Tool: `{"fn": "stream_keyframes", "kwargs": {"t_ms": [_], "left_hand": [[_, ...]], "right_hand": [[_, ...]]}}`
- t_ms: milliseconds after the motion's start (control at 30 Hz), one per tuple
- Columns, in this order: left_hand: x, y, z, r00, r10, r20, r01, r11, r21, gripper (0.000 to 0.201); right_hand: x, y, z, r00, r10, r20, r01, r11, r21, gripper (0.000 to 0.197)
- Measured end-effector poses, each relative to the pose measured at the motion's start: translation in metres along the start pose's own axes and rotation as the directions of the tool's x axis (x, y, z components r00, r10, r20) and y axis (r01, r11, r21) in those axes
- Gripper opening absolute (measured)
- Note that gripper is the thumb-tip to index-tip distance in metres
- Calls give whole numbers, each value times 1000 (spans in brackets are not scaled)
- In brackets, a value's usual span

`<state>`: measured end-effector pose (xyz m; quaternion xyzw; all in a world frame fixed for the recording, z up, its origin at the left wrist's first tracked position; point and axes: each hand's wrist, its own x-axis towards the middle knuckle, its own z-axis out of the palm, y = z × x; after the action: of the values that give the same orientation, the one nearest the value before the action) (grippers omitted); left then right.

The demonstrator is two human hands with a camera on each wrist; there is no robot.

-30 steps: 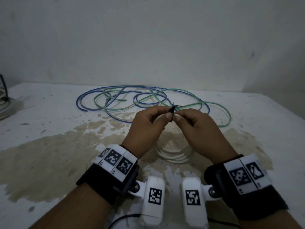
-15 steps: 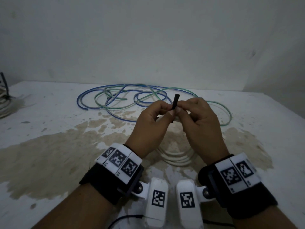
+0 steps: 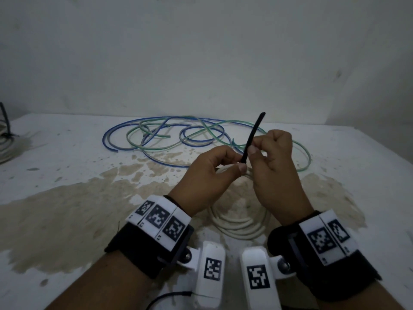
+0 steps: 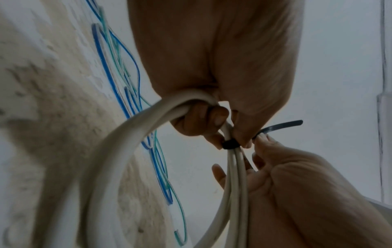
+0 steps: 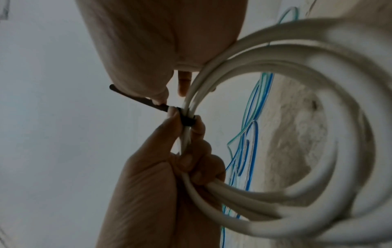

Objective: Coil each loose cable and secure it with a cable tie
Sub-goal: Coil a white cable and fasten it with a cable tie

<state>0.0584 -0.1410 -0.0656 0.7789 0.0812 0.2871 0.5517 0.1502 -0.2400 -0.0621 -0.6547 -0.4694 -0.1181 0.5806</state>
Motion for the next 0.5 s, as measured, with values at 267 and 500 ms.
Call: {"fn": "stream_keyframes", "kwargs": {"t_ms": [267, 500], "left_hand": [[3, 2, -15, 952, -243, -186, 177, 934, -311, 7], [9, 11, -46, 897, -364, -251, 122, 750, -650, 10]], "right_hand": [[8, 12, -15, 922, 358, 144, -368, 929, 41, 8], [0, -7, -13, 741, 484, 465, -623, 754, 209, 15]]}}
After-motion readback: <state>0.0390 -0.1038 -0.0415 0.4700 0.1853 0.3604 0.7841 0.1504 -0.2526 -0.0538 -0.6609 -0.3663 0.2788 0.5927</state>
